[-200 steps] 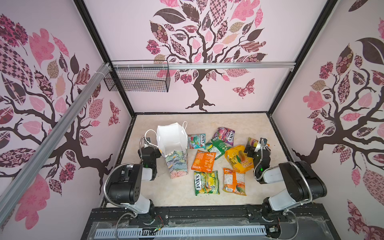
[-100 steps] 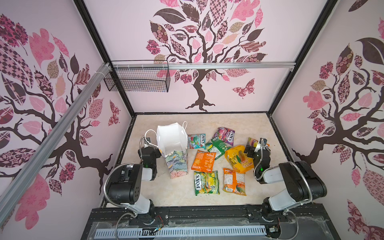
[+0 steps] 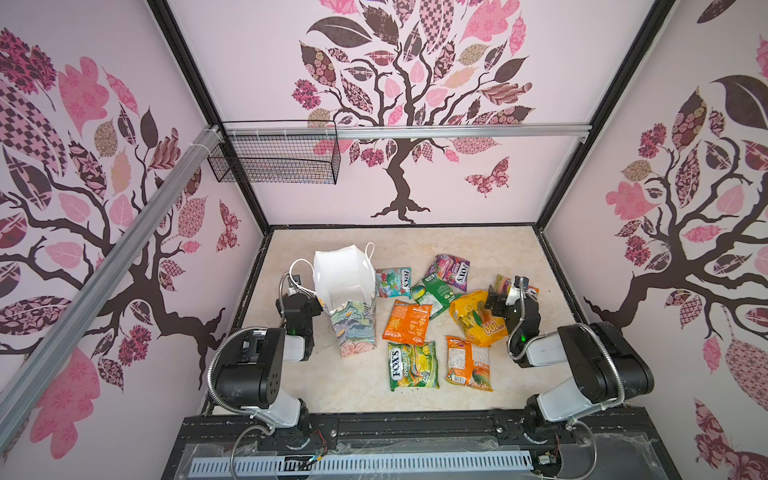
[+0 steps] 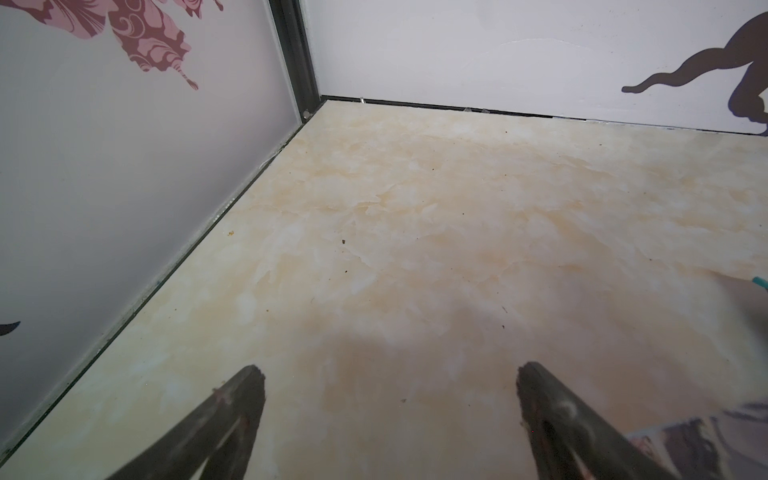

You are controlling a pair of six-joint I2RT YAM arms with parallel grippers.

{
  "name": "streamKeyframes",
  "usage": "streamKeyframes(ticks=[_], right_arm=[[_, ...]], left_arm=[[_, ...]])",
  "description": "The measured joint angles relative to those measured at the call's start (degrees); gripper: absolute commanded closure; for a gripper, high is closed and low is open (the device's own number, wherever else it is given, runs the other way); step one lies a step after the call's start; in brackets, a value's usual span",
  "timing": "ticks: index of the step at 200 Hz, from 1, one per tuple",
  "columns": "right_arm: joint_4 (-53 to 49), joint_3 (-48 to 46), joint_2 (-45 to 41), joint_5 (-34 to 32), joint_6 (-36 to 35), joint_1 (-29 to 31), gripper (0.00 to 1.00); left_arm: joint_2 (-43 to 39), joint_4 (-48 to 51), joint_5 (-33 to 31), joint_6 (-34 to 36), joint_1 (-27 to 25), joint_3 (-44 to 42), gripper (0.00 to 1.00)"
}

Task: Place the snacks into the paper bag
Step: 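Move the left gripper to the flowered paper bag while the right reaches toward snacks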

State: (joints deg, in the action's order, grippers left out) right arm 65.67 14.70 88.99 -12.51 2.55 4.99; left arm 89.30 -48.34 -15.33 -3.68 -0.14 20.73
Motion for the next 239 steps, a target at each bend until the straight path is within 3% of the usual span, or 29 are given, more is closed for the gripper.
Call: streamKeyframes(ticks=[109, 145, 187, 216, 239], right_arm=[[-0.31, 0.07, -0.15, 0.39, -0.04, -0.04, 0.01], [-11.32, 5.16, -5.03, 2.03, -0.96, 0.04, 0.04], [-28.92, 13.97, -21.27, 7.93, 5.27, 2.67, 0.12], [-40.09, 21.70, -30.47, 6.93, 11.52, 14.40, 0.13], [-45.13, 24.35, -34.95, 5.14, 17.05, 25.16, 0.13]], left_arm=[[-0.87, 1.55, -0.90, -0.28, 0.00, 0.17, 0.02], [-13.86, 19.26, -6.08, -3.45, 0.00, 5.66, 0.02], [-28.04, 45.09, -10.25, -9.51, 0.00, 19.85, 0.02], [-34.01, 63.67, -13.22, -15.87, 0.02, 27.43, 0.02], [-39.32, 74.16, -13.62, -19.87, 0.07, 28.76, 0.02]])
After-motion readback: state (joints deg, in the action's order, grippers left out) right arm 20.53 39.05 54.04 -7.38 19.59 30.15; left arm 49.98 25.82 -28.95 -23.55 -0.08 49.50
